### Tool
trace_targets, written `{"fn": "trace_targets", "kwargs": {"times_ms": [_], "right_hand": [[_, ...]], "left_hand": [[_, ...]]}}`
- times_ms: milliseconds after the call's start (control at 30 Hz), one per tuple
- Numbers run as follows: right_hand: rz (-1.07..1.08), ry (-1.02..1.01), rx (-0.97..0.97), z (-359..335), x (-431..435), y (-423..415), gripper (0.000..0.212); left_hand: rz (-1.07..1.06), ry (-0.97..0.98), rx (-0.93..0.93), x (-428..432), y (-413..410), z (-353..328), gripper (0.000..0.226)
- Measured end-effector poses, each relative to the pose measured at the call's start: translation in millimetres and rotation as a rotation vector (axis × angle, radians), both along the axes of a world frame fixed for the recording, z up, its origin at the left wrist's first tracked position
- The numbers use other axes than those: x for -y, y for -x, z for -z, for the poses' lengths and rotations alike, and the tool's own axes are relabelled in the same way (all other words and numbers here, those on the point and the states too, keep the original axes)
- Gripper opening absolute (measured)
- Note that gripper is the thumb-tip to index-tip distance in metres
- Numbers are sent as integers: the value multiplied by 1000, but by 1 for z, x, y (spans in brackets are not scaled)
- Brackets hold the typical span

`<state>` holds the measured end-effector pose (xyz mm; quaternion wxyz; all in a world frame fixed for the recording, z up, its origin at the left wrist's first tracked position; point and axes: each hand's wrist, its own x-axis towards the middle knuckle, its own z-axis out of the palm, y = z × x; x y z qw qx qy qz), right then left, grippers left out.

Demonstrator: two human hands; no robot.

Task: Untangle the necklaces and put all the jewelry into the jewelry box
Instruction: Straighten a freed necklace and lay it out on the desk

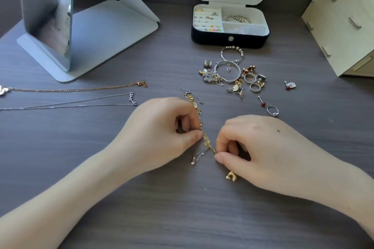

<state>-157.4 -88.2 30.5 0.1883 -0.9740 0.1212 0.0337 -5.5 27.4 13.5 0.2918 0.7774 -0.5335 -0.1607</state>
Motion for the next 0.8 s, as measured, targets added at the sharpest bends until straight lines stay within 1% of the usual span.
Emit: {"fn": "trace_targets", "kwargs": {"times_ms": [100, 167, 233, 300, 433, 533, 633, 700, 800], "right_hand": [[-43, 6, -78, -12, 0, 6, 23], [-56, -11, -118, -17, 0, 7, 21], [-48, -30, -111, -17, 0, 6, 18], [-33, -44, -29, -14, 2, 6, 17], [-81, -53, 138, -1, -1, 3, 27], [-145, -6, 209, 12, -14, 0, 21], [-138, -21, 230, 17, -16, -2, 17], [-121, -75, 187, 10, -12, -1, 16], [-53, -264, 105, -8, 0, 1, 13]], "left_hand": [[-31, 0, 11, 1, 2, 2, 11], [-35, 14, 22, 1, 2, 3, 10], [-21, 33, 11, 0, 2, 2, 7], [10, 31, -20, -1, 3, -1, 6], [55, 15, -63, -4, 3, -7, 8], [27, 40, -92, -4, 1, -8, 9], [23, 42, -103, -4, 1, -7, 12], [34, 45, -101, -4, 1, -6, 13], [71, 81, -81, -5, 0, -5, 16]]}}
